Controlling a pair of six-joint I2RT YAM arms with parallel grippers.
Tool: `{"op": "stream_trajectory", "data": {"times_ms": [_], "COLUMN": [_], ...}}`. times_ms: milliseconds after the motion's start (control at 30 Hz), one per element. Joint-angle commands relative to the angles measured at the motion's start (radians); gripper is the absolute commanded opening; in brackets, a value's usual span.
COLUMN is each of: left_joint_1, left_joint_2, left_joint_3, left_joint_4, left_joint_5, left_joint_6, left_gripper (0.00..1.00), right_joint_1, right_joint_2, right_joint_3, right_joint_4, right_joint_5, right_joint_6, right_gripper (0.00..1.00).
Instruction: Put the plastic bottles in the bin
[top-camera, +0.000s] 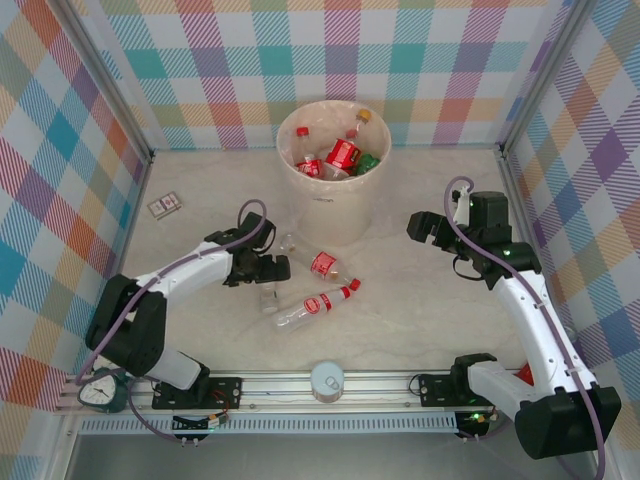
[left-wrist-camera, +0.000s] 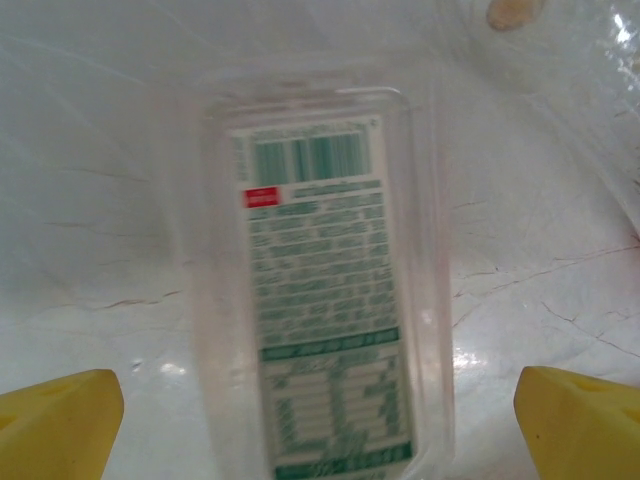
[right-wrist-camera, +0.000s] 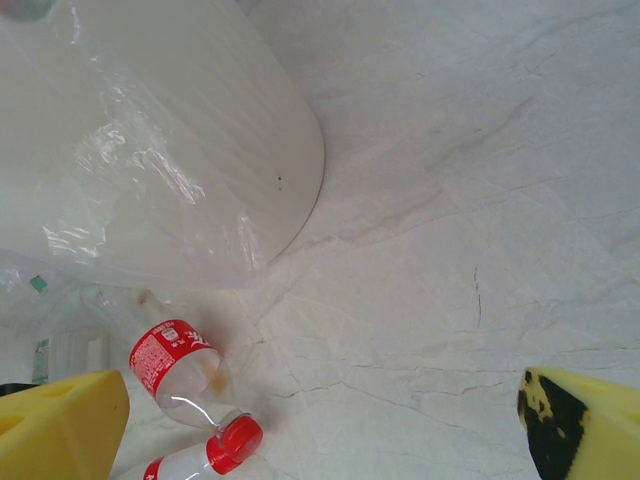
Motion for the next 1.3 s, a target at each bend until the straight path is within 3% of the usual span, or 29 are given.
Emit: {"op": "stream_trajectory", "data": {"times_ms": [0,200,400,700,800,900,1067,1267], "left_joint_1": [-0.014,-0.015,-0.012,0.027,0.036,0.036,0.033,0.017], "left_joint_2": [0.044,0.063,0.071,0.007,-0.035,-0.068,-0.064,-0.007], "left_joint_3": [-0.016,0.006,0.067,0.226,0.354,0.515,0.786,1.004], "left_joint_4": [0.037,0.021,-0.021,-0.144,-0.221,-0.274,-0.288,-0.176], "left_joint_5": [0.006,-0.039,-0.076,-0.144,-0.209,-0.255,-0.243,-0.177], "left_joint_6": [-0.021,-0.013,0.024,0.121,0.186,0.253,0.342,0.393], "left_gripper": [0.93,0.69,0.61,0.57,0.56,0.56,0.55,0.53], "right_joint_1": [-0.004,-0.006,-0.004,0.000,0.001,0.003,0.004,0.010], "right_joint_2": [0.007,0.029,0.109,0.305,0.385,0.449,0.526,0.586], "right_joint_3": [-0.007,0.013,0.087,0.297,0.378,0.440,0.503,0.551], "right_joint_4": [0.022,0.061,0.213,0.336,0.347,0.358,0.341,0.318], "right_joint_5": [-0.022,-0.099,-0.289,-0.367,-0.393,-0.412,-0.423,-0.450], "right_joint_6": [0.011,0.039,0.135,0.216,0.224,0.234,0.232,0.222], "right_gripper": [0.99,0.99,0.99,0.78,0.64,0.59,0.50,0.44]}}
